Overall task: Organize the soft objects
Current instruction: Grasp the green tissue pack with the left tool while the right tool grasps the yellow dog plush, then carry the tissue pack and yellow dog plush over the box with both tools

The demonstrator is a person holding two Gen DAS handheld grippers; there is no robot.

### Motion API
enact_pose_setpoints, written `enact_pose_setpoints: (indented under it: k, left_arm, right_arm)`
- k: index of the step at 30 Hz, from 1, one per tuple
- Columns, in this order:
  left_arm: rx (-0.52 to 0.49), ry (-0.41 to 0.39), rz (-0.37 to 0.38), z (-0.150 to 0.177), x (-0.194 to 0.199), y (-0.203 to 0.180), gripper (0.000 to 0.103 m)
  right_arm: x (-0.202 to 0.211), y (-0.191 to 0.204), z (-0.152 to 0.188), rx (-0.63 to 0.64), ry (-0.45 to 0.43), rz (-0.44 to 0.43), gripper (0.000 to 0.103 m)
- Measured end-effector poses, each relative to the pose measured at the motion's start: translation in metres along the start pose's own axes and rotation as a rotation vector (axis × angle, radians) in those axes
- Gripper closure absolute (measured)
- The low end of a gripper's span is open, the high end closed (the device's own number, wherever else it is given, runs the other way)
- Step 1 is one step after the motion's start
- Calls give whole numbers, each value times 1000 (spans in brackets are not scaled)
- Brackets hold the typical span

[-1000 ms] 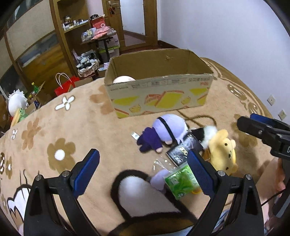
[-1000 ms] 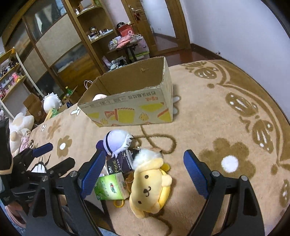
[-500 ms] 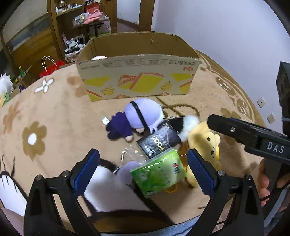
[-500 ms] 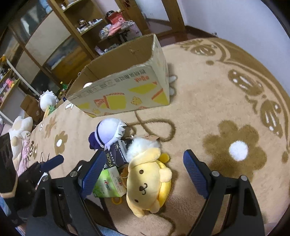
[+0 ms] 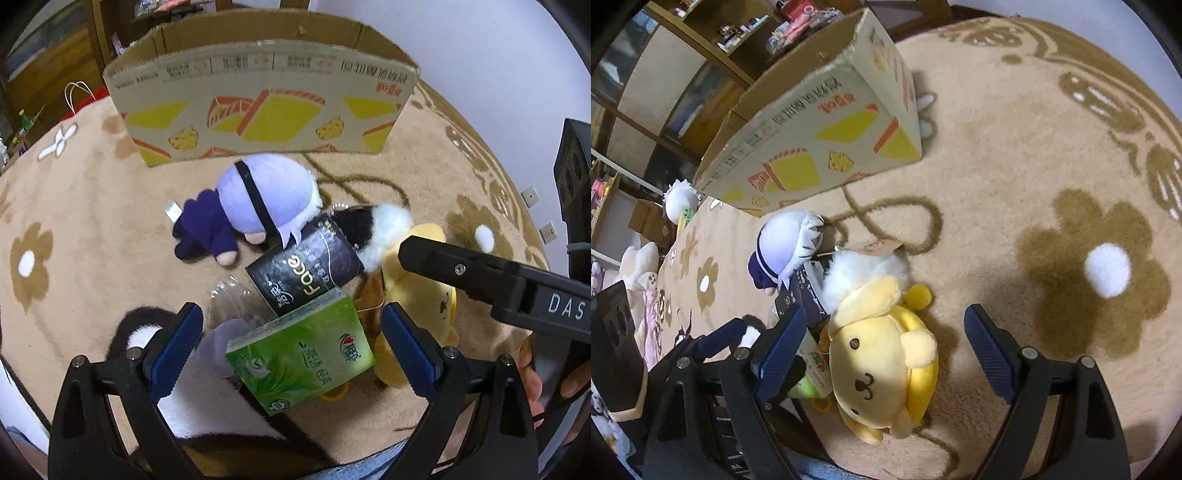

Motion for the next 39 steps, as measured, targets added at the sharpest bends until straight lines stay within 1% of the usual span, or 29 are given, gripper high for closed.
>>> enact_pose_setpoints:
  k: [7, 9, 11, 13, 14, 18, 20, 23, 26, 35, 39]
  left_arm:
    - [7, 48, 25, 7, -12, -4, 7]
    - [12, 71, 29, 11, -16, -5, 7]
    - [21, 92, 37, 15, -19, -6, 9]
    - [4, 99, 12, 17, -21, -7, 13]
    - [-7, 101, -3, 17, -22, -7, 17]
    - [-24, 89, -13, 17, -21, -7, 19]
    - [-36, 79, -26, 16, -19, -7, 19]
    - [-56, 33, -60, 10, -8, -4, 19]
    - [-64, -29, -81, 2, 3, -3, 19]
    - [-68, -225, -130, -23, 46, 3, 19]
    - [-75, -293, -156, -34, 65, 8, 19]
  right_arm:
    - [-10, 5, 9, 19, 49, -8, 17]
    - [-13, 8, 12, 37, 66, -10, 27]
    - [-18, 12, 16, 55, 86, -7, 32]
    - [-20, 13, 17, 72, 89, 13, 35]
    - [-20, 14, 17, 77, 88, 18, 38]
    - [-21, 16, 18, 90, 89, 28, 45]
    - [-20, 18, 18, 99, 81, 35, 47]
    - [-17, 23, 17, 111, 51, 39, 48]
    - [-5, 25, 13, 119, 0, 34, 49]
    - [43, 29, -5, 138, -206, -5, 49]
    - [63, 31, -16, 139, -308, -23, 49]
Point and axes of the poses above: each gripper's, at about its wrist camera, not at the fingertips, and x roughly against the way its jaws point, y to its left, z to its underside, the point moved 9 cm from there along -x, roughly the way its jaws point, and after that the axes turned 12 degrees about z, right-handed, at the moved point
